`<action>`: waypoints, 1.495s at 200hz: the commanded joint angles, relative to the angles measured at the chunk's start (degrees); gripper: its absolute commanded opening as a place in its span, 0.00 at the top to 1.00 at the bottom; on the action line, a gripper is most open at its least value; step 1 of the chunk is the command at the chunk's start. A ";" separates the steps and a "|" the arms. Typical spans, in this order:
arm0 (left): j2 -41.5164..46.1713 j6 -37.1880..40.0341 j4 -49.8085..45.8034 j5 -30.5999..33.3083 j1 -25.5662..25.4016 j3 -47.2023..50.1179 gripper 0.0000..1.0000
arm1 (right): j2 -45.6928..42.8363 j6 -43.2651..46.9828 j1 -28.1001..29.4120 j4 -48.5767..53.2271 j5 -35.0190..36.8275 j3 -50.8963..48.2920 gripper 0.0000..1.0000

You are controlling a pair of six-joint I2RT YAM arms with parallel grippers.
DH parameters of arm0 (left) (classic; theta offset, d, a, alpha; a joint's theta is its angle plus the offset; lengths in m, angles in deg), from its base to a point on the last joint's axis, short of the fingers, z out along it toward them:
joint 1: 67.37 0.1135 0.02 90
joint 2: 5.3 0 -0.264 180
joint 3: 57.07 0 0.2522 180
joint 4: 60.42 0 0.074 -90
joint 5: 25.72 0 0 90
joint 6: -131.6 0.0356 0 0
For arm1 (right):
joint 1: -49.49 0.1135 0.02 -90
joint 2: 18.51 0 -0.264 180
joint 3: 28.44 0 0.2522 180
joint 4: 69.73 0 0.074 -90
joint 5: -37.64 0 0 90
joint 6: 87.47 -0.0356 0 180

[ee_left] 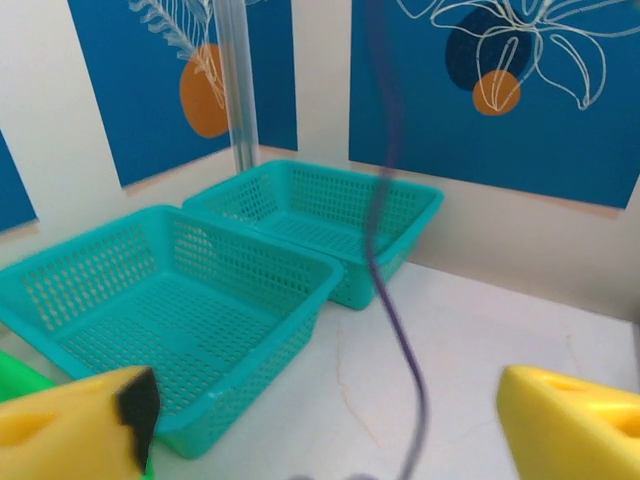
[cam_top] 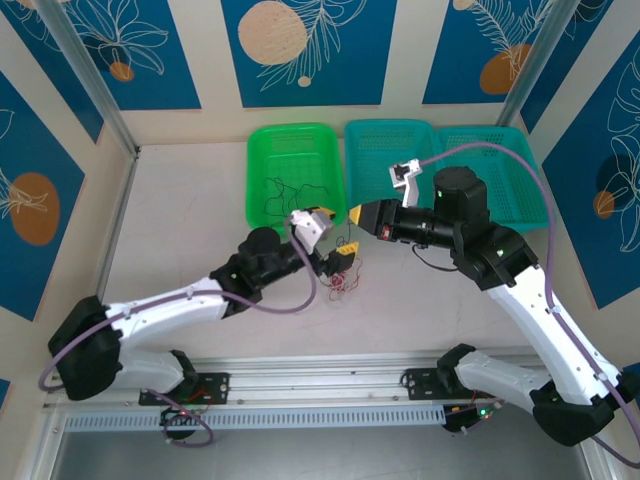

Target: Untangle the cables

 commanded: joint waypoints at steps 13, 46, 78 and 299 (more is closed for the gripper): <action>-4.56 -3.67 5.70 -3.34 0.94 -4.63 0.88 | -0.93 0.74 1.36 0.28 0.84 0.20 1.00; -2.67 -10.34 5.29 -1.13 2.11 -4.59 1.00 | -3.43 3.03 1.34 -0.13 4.14 -4.20 0.94; 1.97 -18.53 -4.65 -1.55 4.59 -6.96 1.00 | -11.01 10.89 2.17 -8.57 16.24 -19.30 0.58; 30.45 -19.32 -33.83 7.32 15.26 -5.06 1.00 | 8.38 2.53 -3.77 -39.83 26.30 -46.45 1.00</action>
